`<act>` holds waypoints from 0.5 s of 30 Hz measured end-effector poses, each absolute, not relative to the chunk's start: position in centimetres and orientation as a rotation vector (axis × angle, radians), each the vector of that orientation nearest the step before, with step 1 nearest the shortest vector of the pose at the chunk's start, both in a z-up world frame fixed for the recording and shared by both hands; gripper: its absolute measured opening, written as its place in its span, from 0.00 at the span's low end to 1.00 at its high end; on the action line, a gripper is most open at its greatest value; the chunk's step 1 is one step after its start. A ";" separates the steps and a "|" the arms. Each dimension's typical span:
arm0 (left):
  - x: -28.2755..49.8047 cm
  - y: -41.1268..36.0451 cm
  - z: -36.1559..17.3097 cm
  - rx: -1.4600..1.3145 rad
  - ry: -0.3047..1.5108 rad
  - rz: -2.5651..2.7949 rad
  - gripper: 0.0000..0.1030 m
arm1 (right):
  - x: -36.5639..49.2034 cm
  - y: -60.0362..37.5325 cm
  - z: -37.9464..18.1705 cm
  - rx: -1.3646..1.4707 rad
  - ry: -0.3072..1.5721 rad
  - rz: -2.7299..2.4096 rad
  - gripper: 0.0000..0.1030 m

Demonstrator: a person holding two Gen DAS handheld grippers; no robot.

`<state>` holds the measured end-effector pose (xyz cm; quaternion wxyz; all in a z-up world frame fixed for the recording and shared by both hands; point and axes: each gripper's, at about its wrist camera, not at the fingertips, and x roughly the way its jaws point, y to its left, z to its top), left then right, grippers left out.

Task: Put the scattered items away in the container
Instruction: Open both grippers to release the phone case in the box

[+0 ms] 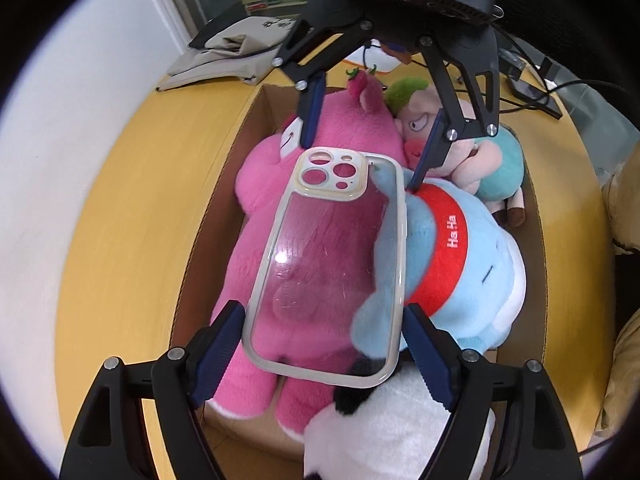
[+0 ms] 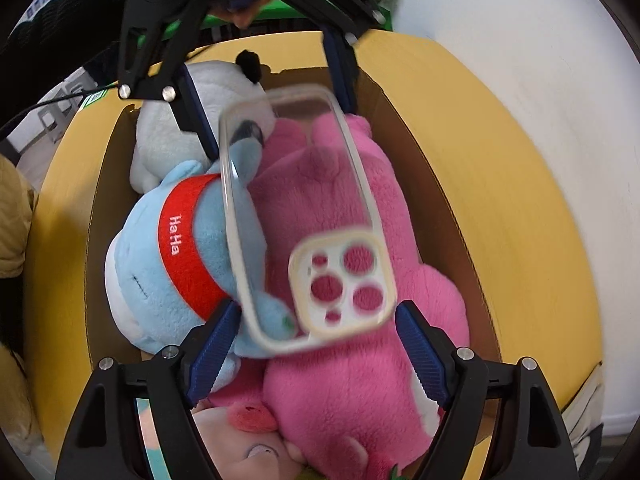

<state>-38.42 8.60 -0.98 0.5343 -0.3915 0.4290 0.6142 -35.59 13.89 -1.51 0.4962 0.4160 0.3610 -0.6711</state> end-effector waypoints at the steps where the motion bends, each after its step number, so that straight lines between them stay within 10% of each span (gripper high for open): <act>1: -38.4 8.6 -1.0 -0.934 1.020 1.466 0.79 | -35.5 14.0 -1.6 1.020 0.869 -1.629 0.82; 12: -39.4 10.5 -2.9 -0.933 0.981 1.450 0.79 | -35.6 14.8 3.1 0.895 0.709 -1.693 0.81; 15: -39.7 10.3 -2.9 -0.933 0.959 1.446 0.79 | -36.8 13.8 1.7 0.913 0.667 -1.693 0.66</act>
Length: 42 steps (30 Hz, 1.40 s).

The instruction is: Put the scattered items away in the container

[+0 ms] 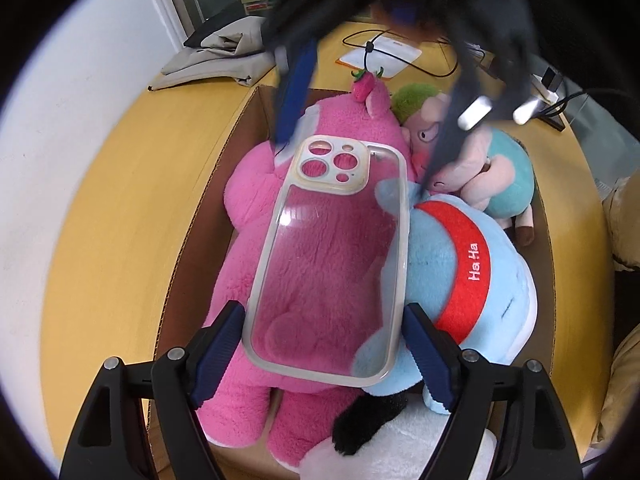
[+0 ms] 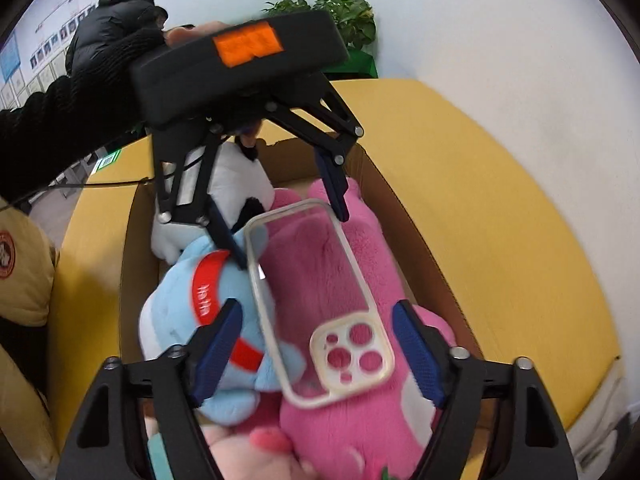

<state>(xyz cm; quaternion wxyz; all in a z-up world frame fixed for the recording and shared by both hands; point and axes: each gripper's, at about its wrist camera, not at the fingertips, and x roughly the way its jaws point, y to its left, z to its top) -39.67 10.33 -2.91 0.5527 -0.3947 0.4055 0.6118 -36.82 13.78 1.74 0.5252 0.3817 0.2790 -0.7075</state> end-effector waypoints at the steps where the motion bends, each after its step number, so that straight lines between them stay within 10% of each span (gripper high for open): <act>1: -39.6 10.2 -2.8 -0.928 0.960 1.454 0.79 | -37.0 13.4 0.5 0.932 0.701 -1.680 0.59; 12: -38.1 5.8 1.3 -0.864 0.878 1.654 0.79 | -37.5 13.2 -1.5 0.976 0.725 -1.729 0.56; 18: -30.8 2.5 3.3 -0.785 0.862 1.919 0.79 | -32.3 16.1 2.4 0.807 0.651 -1.974 0.99; 30: -17.5 -3.3 4.7 -0.934 0.201 2.487 0.79 | -13.6 18.1 5.5 0.803 0.125 -2.668 1.00; 42: -7.5 -3.7 3.3 -0.979 0.010 2.759 0.79 | -5.0 16.1 2.2 0.969 0.069 -2.922 1.00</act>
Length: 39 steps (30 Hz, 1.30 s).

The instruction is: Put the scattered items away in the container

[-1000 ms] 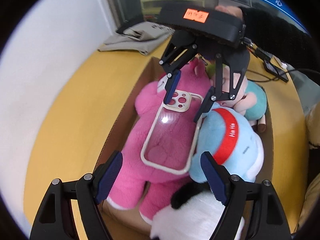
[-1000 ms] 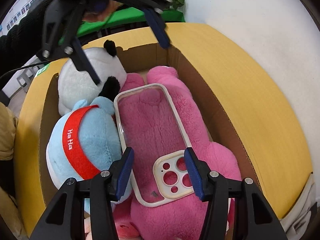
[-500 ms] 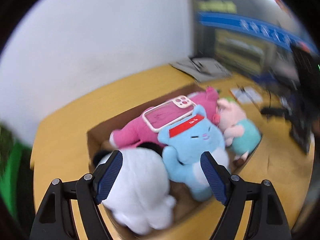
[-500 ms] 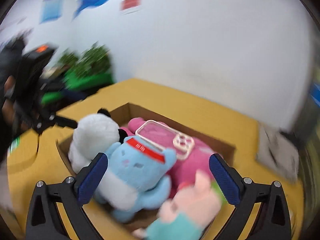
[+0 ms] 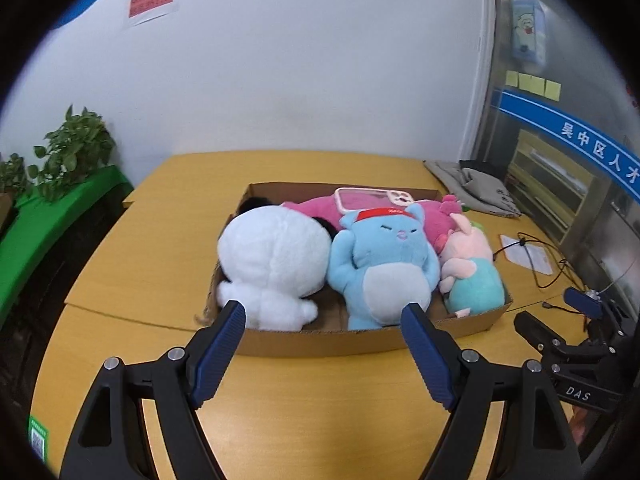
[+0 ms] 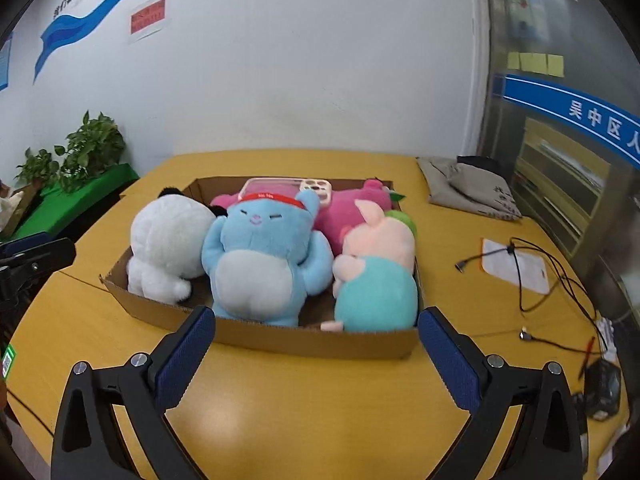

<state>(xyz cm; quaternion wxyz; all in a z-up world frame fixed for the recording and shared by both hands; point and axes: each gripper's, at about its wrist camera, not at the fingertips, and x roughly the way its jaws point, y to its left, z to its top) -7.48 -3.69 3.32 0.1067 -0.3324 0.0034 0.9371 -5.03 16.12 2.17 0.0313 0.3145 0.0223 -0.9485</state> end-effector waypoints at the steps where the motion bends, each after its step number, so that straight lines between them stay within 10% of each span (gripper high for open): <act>1: -7.1 -3.6 3.1 -0.984 -0.001 2.758 0.79 | -4.7 15.9 1.9 0.973 0.074 -2.927 1.00; 39: -5.7 -0.2 1.3 -1.004 0.052 2.759 0.79 | -3.6 17.1 0.6 1.011 0.137 -2.968 1.00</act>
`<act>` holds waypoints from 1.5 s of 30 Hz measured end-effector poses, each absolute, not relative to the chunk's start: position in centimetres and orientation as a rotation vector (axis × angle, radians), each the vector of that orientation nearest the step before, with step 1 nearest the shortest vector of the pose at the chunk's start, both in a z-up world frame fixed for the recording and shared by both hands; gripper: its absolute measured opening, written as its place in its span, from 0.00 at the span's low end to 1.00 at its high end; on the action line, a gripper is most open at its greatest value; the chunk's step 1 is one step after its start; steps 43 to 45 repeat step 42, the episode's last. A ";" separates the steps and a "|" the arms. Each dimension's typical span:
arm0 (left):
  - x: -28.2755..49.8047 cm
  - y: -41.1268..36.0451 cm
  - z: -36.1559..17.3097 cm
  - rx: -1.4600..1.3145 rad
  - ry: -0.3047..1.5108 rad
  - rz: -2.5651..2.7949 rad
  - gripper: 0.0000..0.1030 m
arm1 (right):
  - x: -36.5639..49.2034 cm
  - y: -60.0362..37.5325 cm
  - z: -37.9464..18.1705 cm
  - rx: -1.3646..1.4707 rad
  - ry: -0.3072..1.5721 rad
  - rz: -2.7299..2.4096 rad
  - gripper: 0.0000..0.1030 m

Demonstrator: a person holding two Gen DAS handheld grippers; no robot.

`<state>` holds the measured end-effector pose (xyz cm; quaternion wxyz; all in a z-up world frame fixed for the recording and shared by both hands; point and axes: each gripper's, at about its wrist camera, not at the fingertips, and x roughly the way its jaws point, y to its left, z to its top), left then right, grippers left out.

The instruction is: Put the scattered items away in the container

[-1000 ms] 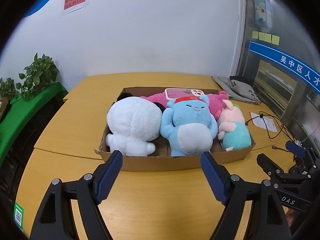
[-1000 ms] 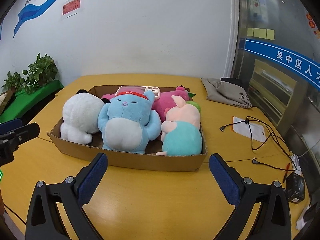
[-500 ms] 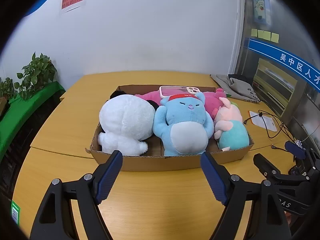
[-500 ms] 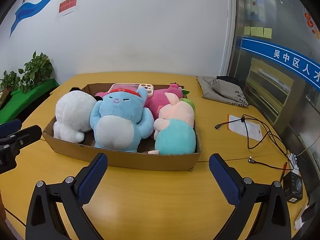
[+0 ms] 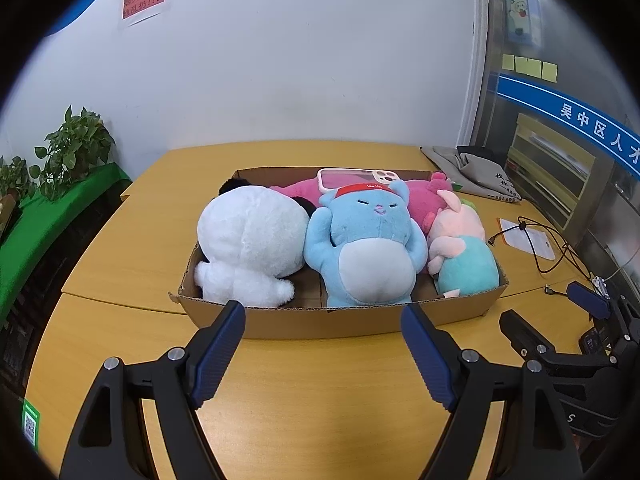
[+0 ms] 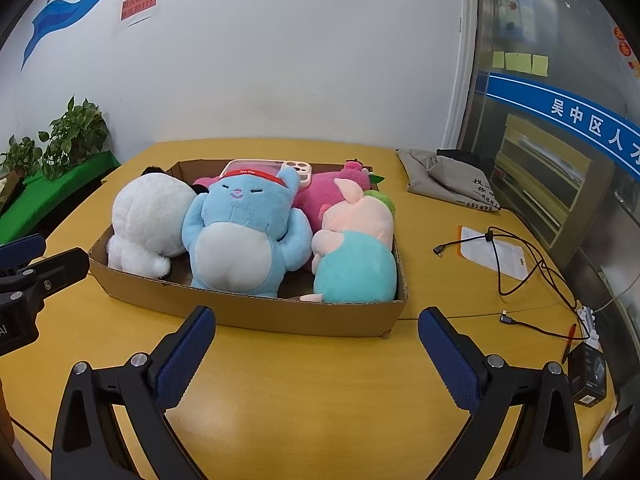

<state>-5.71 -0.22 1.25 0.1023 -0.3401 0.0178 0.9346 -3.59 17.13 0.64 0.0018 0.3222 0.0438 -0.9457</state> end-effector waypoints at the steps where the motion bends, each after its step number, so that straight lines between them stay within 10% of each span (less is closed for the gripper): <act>1: -5.7 -0.3 1.2 -1.005 0.051 2.758 0.79 | -3.5 17.1 0.6 1.011 0.141 -2.966 1.00; 45: -5.3 1.0 -0.1 -1.031 0.060 2.753 0.79 | -3.6 17.2 -0.7 1.050 0.155 -3.001 1.00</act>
